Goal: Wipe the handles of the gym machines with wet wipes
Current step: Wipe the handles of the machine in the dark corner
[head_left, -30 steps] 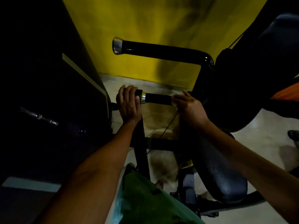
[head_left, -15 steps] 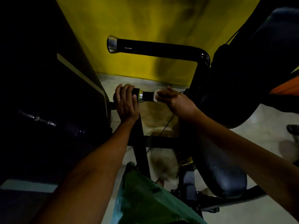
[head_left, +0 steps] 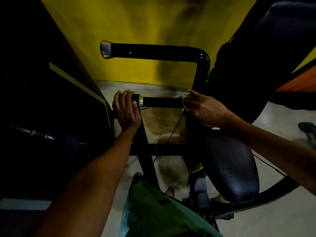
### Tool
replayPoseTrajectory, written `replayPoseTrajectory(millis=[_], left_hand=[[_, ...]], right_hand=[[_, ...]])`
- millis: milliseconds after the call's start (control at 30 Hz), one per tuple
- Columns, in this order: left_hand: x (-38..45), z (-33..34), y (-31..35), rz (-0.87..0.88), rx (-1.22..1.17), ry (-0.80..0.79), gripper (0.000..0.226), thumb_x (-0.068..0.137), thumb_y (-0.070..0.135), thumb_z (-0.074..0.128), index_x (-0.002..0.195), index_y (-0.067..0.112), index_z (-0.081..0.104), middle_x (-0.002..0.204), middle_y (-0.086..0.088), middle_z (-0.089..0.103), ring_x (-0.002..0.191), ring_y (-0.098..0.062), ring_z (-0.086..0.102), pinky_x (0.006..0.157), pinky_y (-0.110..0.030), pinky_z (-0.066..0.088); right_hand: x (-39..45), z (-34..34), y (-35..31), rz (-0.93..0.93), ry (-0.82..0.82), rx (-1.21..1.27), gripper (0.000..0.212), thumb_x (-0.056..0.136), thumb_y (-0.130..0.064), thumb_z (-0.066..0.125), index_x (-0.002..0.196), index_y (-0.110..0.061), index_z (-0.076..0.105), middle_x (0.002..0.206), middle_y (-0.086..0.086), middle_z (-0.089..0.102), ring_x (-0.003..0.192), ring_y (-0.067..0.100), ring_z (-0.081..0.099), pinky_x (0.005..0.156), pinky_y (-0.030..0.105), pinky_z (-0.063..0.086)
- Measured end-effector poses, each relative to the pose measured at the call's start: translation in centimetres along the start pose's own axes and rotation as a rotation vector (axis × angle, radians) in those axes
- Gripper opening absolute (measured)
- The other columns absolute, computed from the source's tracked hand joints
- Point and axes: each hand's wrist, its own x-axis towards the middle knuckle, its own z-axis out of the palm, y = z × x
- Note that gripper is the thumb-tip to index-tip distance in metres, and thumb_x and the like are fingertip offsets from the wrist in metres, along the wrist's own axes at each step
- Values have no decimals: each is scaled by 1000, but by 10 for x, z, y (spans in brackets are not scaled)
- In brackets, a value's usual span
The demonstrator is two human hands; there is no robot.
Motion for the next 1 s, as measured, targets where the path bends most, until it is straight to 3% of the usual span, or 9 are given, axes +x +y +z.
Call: replayPoseTrajectory(millis=[133,267,367,500,600,667,767,900,1000], left_hand=[[0,2,-2,4,3,2,57,100,38,16,111,4,60,118,-12,59,123,-30,40,101,-42,34],[0,3,-2,4,5,0,55,100,38,17,111,5,60,117,-12,59,123,-30,40,101,-43,35],[-1,1,0,10,5,-7,57,100,37,16,111,3,60,117,-14,59,123,-30,39,103,-41,32],[0,0,0,18,10,-12,58,100,37,15,111,2,60,117,-15,59,123,-31,39,106,-38,29],[0,0,0,30,21,-8,57,100,37,16,111,2,59,117,-15,59,123,-31,39,105,-38,30],[1,0,0,17,8,-8,55,100,36,17,111,2,59,117,-15,59,123,-31,39,104,-40,32],[0,-1,2,19,15,-12,46,97,29,25,111,1,59,118,-15,59,123,-31,39,103,-43,34],[0,-3,2,18,28,-29,43,94,25,27,112,2,59,119,-14,59,123,-32,40,104,-43,33],[1,-3,3,13,35,-34,44,95,26,27,112,2,60,119,-13,59,123,-31,40,104,-43,33]], right_hand=[[-14,-14,-1,136,199,205,20,78,0,57,92,4,70,100,19,68,100,30,66,103,51,36],[-14,-35,2,633,642,451,23,91,-2,54,113,3,62,117,23,61,115,20,53,105,51,37],[19,-40,12,932,807,552,27,88,4,55,113,7,62,122,23,57,118,19,50,101,49,42],[40,-27,7,1020,753,648,31,87,6,55,117,5,60,128,27,53,120,38,51,105,38,39],[22,-13,-15,1131,748,666,33,84,7,58,117,4,61,126,25,54,116,30,55,104,13,34],[14,-8,-27,1178,736,705,32,81,8,61,113,6,62,122,26,57,111,24,57,99,7,35],[15,-15,-13,1225,788,681,25,83,5,61,107,5,66,115,23,62,109,25,59,100,10,37],[32,-22,16,1232,780,429,29,86,3,53,111,-3,67,120,14,63,119,32,54,106,34,37],[35,-10,-2,1219,760,541,41,81,10,52,120,0,60,125,18,58,116,27,56,101,22,42]])
